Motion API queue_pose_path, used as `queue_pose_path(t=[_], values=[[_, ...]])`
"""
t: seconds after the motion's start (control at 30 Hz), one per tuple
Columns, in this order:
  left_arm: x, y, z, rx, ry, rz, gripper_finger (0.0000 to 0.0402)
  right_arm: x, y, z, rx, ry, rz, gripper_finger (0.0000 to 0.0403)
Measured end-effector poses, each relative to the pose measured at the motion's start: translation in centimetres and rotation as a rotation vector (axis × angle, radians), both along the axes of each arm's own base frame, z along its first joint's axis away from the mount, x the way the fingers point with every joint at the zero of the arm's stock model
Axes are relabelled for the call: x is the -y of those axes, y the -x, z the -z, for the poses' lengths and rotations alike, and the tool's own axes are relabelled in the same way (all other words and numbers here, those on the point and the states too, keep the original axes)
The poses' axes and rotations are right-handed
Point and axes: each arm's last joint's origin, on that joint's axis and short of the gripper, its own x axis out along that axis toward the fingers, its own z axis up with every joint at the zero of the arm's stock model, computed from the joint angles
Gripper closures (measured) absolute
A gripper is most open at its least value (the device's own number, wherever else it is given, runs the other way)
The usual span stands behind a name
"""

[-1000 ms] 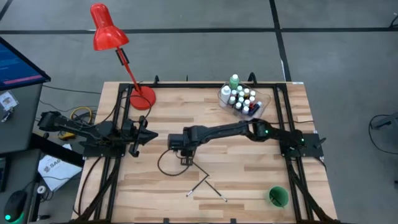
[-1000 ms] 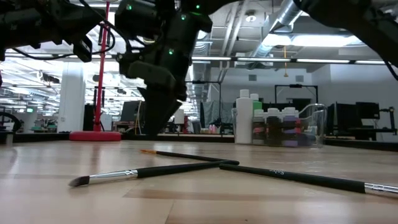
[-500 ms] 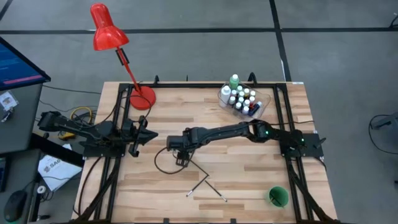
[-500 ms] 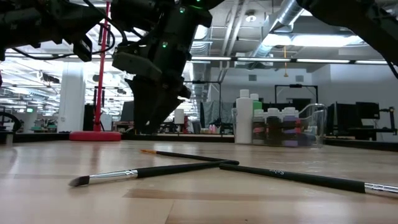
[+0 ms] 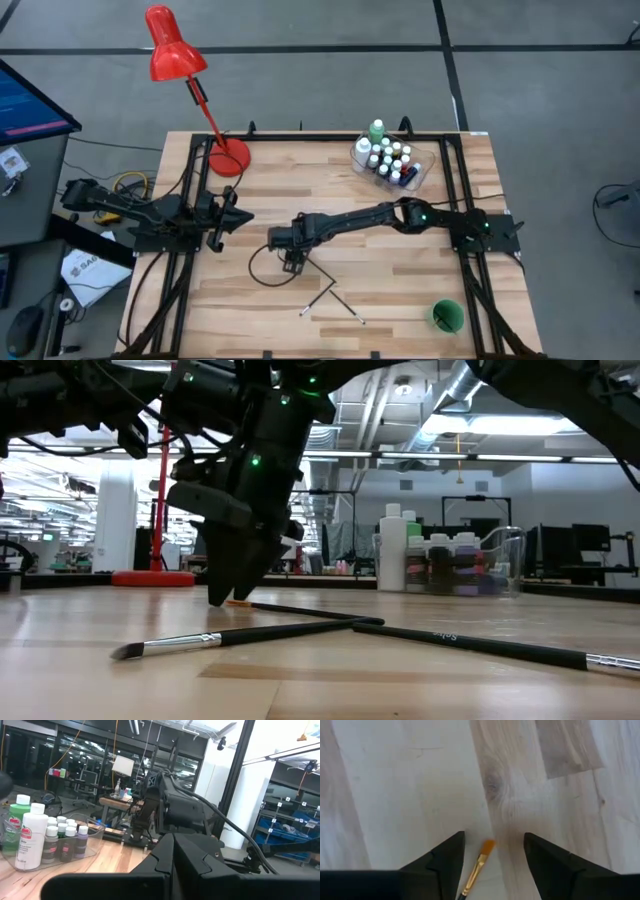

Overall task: Pick & Place Paint Supplies
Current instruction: Put the yellow paint brush into the green cup

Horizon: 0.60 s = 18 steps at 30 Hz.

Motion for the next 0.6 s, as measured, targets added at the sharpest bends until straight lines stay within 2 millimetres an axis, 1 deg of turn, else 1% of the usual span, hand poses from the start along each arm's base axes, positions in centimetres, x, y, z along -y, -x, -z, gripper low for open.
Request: queue_pose_path(t=[0.1,0.23,0.33,0.37,0.5,0.53,0.6], values=[[0.0,0.0,0.0,0.0,0.0,0.0,0.04,-0.1,0.0,0.0,-0.002,-0.004,0.019,0.0211],[0.0,0.0,0.0,0.004,0.001,0.0,0.04,0.0,0.3,0.1,-0.029,-0.002,0.023,0.0243],[0.0,0.0,0.0,0.005,0.001,0.0,0.04,0.0,0.4,0.2,-0.04,-0.002,0.022,0.0281],[0.0,0.0,-0.1,0.006,0.001,0.0,0.04,0.0,0.3,0.5,-0.046,-0.002,0.022,0.0295],[0.0,0.0,-0.1,0.006,0.001,0.0,0.04,0.0,0.3,0.8,-0.05,0.002,0.022,0.0353],[0.0,0.0,0.0,0.006,0.001,0.0,0.04,0.0,0.3,1.2,-0.057,0.005,0.023,0.0367],[0.0,0.0,0.0,0.006,0.001,0.0,0.04,0.1,0.3,1.4,-0.058,0.025,0.02,0.0391]])
